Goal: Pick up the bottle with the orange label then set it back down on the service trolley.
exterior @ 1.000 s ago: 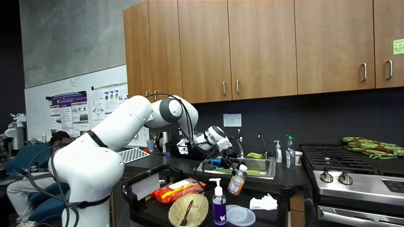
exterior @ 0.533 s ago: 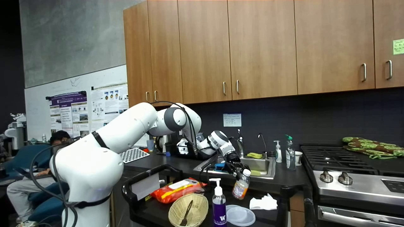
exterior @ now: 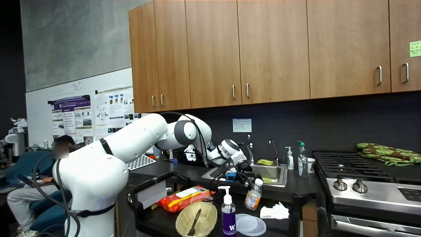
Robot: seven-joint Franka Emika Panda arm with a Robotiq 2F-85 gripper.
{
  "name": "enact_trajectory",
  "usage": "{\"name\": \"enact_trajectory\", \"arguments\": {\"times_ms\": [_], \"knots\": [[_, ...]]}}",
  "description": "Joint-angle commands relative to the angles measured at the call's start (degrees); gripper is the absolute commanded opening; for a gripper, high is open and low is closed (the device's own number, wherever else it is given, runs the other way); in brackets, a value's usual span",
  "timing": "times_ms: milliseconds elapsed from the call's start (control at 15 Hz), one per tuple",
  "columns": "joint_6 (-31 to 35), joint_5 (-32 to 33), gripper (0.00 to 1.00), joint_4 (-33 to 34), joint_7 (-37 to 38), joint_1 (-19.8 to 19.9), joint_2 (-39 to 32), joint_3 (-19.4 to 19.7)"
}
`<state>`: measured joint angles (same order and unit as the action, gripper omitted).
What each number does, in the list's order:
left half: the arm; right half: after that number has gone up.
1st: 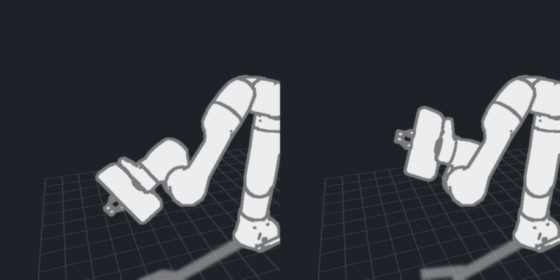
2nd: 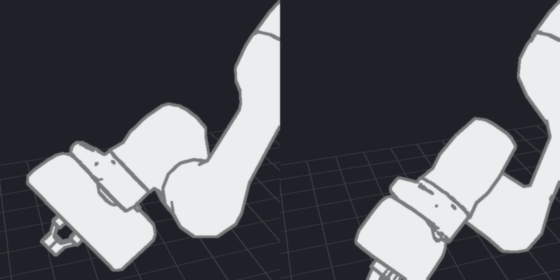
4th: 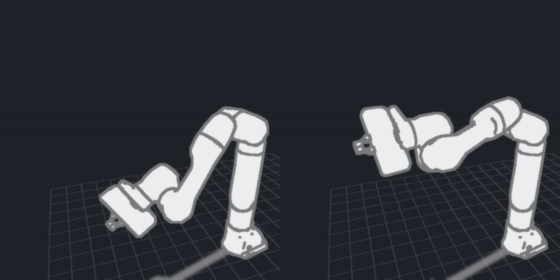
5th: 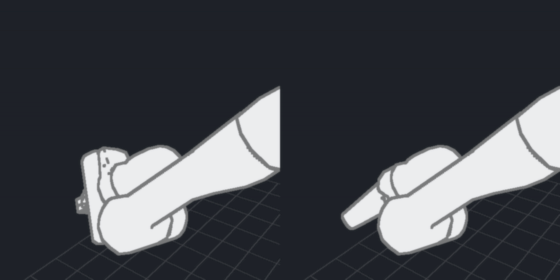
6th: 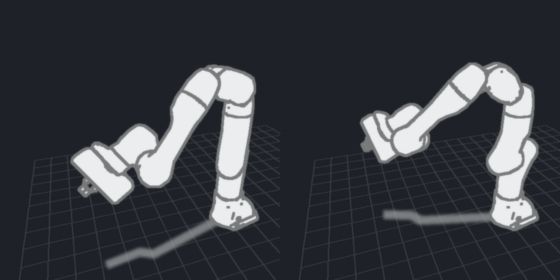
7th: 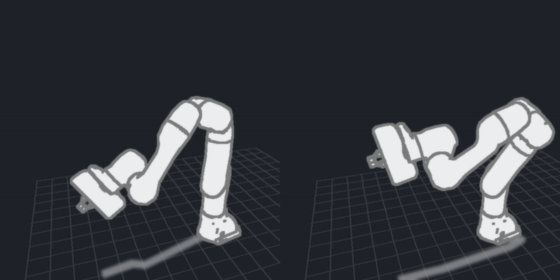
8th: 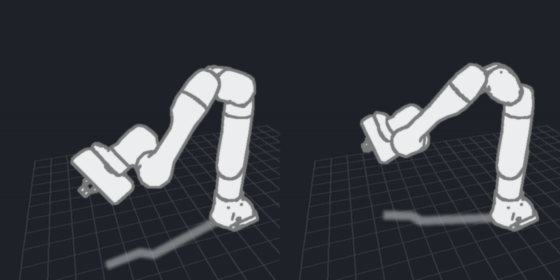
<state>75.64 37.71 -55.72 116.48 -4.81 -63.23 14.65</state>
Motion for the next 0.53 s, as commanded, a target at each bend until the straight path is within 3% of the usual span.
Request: {"name": "enact_trajectory", "arguments": {"times_ms": [0,467], "knots": [[-2.84,-0.06,0.38,5.97,-1.66,0.14,-4.04,0.70],[-5.78,0.21,0.38,11.86,-3.22,-0.30,-9.17,1.47]]}}
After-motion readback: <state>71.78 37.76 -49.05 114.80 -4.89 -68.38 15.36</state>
